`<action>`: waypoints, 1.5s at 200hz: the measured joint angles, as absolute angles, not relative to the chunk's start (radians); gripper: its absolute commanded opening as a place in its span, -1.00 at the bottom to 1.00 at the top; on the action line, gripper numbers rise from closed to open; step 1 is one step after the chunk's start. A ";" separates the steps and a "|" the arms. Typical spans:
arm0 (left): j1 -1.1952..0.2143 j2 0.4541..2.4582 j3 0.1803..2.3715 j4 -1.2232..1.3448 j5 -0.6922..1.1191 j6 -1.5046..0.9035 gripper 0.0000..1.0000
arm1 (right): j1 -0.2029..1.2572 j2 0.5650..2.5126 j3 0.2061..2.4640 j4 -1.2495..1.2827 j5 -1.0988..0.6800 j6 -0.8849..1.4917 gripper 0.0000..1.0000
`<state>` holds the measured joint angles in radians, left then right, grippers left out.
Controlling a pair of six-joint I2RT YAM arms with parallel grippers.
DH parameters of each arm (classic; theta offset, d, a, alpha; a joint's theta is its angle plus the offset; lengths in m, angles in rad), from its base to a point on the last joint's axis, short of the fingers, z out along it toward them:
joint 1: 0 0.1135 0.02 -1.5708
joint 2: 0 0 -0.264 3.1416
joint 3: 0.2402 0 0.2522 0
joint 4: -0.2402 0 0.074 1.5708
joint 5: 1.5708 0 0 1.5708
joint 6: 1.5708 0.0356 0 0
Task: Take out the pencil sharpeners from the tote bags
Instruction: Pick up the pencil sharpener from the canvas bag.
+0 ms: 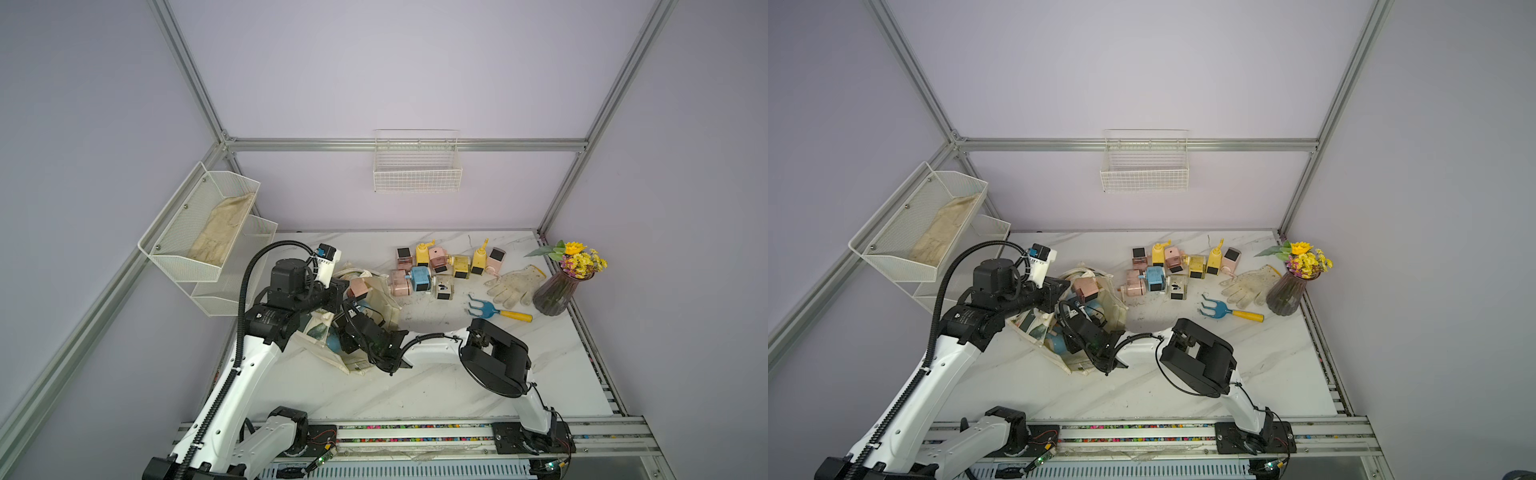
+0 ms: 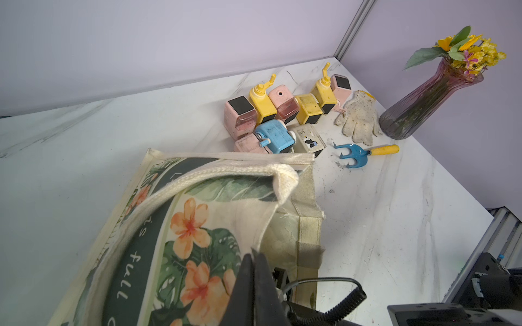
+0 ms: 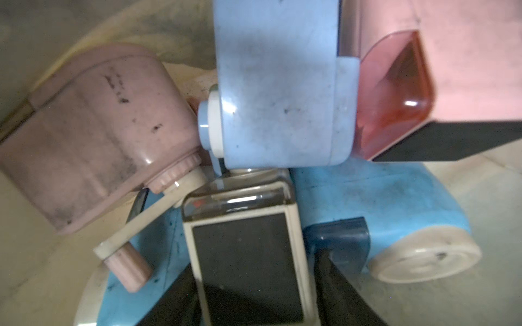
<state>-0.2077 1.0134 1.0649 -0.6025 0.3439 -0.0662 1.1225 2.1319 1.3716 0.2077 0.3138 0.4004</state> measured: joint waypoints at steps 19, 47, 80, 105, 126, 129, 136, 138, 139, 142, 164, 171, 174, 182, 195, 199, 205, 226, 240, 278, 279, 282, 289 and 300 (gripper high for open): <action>-0.208 1.013 1.065 -0.604 0.344 -0.066 -0.93 | 1.122 2.132 1.372 0.206 0.314 0.390 -0.17; -0.208 1.013 1.065 -0.608 0.344 -0.066 -0.92 | 1.121 2.126 1.362 0.208 0.306 0.385 -0.37; -0.208 1.013 1.065 -0.610 0.344 -0.066 -0.92 | 1.117 2.060 1.297 0.212 0.270 0.377 -0.40; -0.208 1.013 1.065 -0.612 0.344 -0.066 -0.92 | 1.117 1.973 1.233 0.208 0.245 0.371 -0.41; -0.208 1.013 1.065 -0.612 0.342 -0.066 -0.92 | 1.117 1.886 1.180 0.207 0.233 0.371 -0.44; -0.208 1.013 1.065 -0.612 0.342 -0.066 -0.92 | 1.117 1.875 1.174 0.207 0.231 0.371 -0.45; -0.208 1.013 1.065 -0.612 0.341 -0.066 -0.92 | 1.117 1.846 1.159 0.208 0.227 0.371 -0.46; -0.208 1.013 1.065 -0.612 0.341 -0.066 -0.92 | 1.117 1.833 1.152 0.208 0.224 0.371 -0.46; -0.208 1.013 1.065 -0.612 0.341 -0.066 -0.92 | 1.117 1.829 1.150 0.208 0.223 0.371 -0.46; -0.208 1.013 1.065 -0.612 0.341 -0.066 -0.92 | 1.117 1.816 1.143 0.208 0.221 0.371 -0.46; -0.208 1.013 1.065 -0.612 0.340 -0.066 -0.92 | 1.116 1.721 1.096 0.208 0.204 0.371 -0.48; -0.208 1.013 1.065 -0.612 0.340 -0.066 -0.91 | 1.115 1.698 1.085 0.207 0.200 0.371 -0.48; -0.208 1.013 1.065 -0.612 0.340 -0.066 -0.91 | 1.115 1.689 1.080 0.207 0.199 0.371 -0.48; -0.208 1.013 1.065 -0.612 0.340 -0.066 -0.91 | 1.114 1.666 1.068 0.205 0.195 0.371 -0.48; -0.208 1.013 1.065 -0.612 0.340 -0.066 -0.91 | 1.113 1.633 1.048 0.196 0.189 0.372 -0.49; -0.208 1.013 1.065 -0.612 0.340 -0.066 -0.91 | 1.113 1.622 1.042 0.189 0.188 0.371 -0.49; -0.208 1.013 1.065 -0.612 0.340 -0.066 -0.91 | 1.113 1.610 1.034 0.182 0.187 0.371 -0.49; -0.208 1.013 1.065 -0.612 0.340 -0.066 -0.91 | 1.113 1.568 1.005 0.153 0.179 0.371 -0.49; -0.208 1.013 1.065 -0.612 0.340 -0.066 -0.90 | 1.113 1.542 0.989 0.131 0.167 0.372 -0.49; -0.208 1.013 1.065 -0.612 0.340 -0.066 -0.90 | 1.112 1.453 0.958 0.065 0.154 0.373 -0.48; -0.208 1.013 1.065 -0.612 0.340 -0.066 -0.90 | 1.111 1.449 0.957 0.063 0.154 0.373 -0.48; -0.208 1.013 1.065 -0.612 0.340 -0.066 -0.90 | 1.110 1.439 0.956 0.057 0.152 0.373 -0.49; -0.208 1.013 1.065 -0.613 0.340 -0.066 -0.90 | 1.106 1.417 0.953 0.042 0.150 0.374 -0.49; -0.208 1.013 1.065 -0.614 0.340 -0.066 -0.90 | 1.092 1.378 0.950 0.022 0.146 0.377 -0.48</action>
<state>-0.2077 1.0134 1.0649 -0.6136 0.3401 -0.0662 1.0920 1.3781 0.9497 0.0216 0.1455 0.3767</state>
